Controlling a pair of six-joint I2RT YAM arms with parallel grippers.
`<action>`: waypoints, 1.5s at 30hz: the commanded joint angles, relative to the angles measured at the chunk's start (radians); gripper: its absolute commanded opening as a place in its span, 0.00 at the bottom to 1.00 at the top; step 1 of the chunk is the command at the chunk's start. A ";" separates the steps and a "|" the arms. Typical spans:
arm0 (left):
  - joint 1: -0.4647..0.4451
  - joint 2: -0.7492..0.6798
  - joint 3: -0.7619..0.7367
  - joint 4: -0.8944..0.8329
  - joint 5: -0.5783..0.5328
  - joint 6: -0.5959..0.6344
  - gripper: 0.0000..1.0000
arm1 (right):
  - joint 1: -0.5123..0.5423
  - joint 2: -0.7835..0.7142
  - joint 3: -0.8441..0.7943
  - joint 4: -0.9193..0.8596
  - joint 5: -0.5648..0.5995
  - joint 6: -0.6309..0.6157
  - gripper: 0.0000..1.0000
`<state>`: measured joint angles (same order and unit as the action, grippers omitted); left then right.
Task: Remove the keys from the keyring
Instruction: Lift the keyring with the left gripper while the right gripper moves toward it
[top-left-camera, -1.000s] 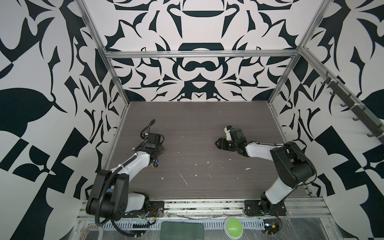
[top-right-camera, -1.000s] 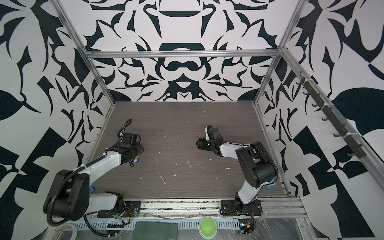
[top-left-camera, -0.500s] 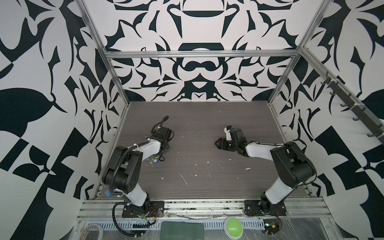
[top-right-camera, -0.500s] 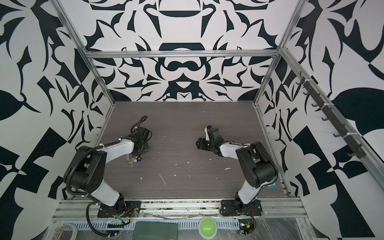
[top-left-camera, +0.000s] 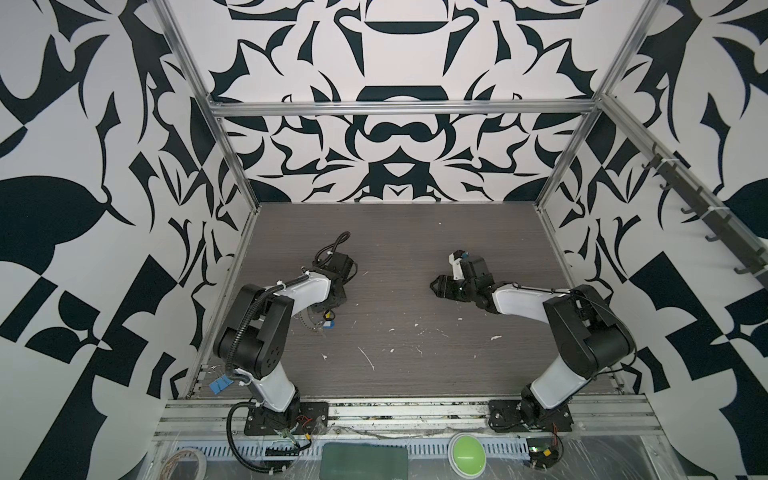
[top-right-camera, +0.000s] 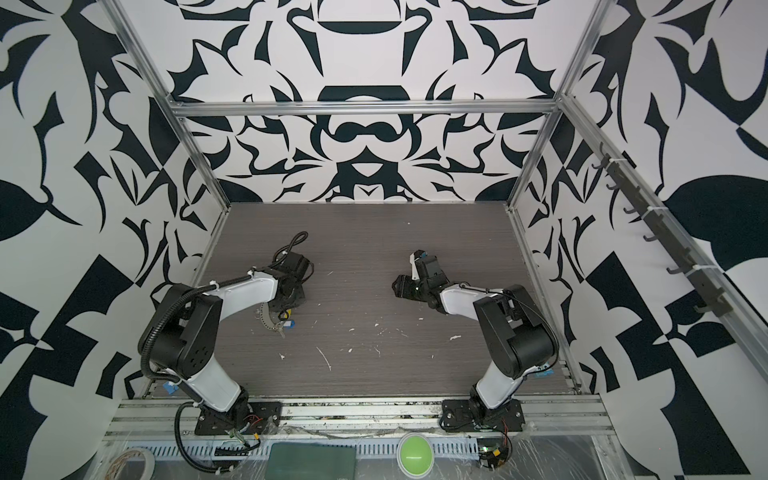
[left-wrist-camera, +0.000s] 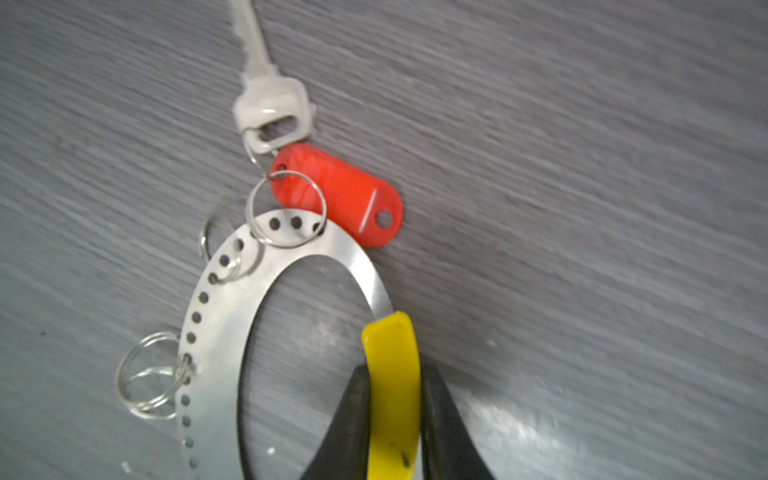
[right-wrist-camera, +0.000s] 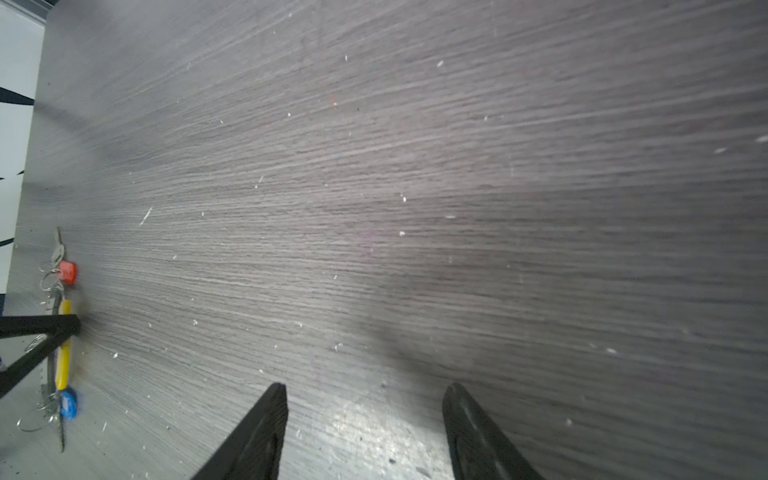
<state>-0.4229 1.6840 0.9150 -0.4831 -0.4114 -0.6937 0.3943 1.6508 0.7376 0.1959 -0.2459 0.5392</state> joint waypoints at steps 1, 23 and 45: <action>-0.032 -0.020 0.027 -0.049 0.003 -0.007 0.17 | 0.006 -0.045 0.027 0.003 0.016 0.002 0.63; -0.069 -0.368 0.038 0.264 0.336 -0.174 0.03 | 0.033 -0.122 -0.091 0.430 -0.247 0.071 0.67; 0.015 -0.438 -0.222 1.420 1.024 -0.371 0.00 | 0.093 -0.304 -0.084 0.533 -0.367 0.088 0.69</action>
<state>-0.4343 1.2072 0.7277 0.5831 0.4446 -0.9257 0.4797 1.3968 0.6357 0.6735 -0.5804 0.6281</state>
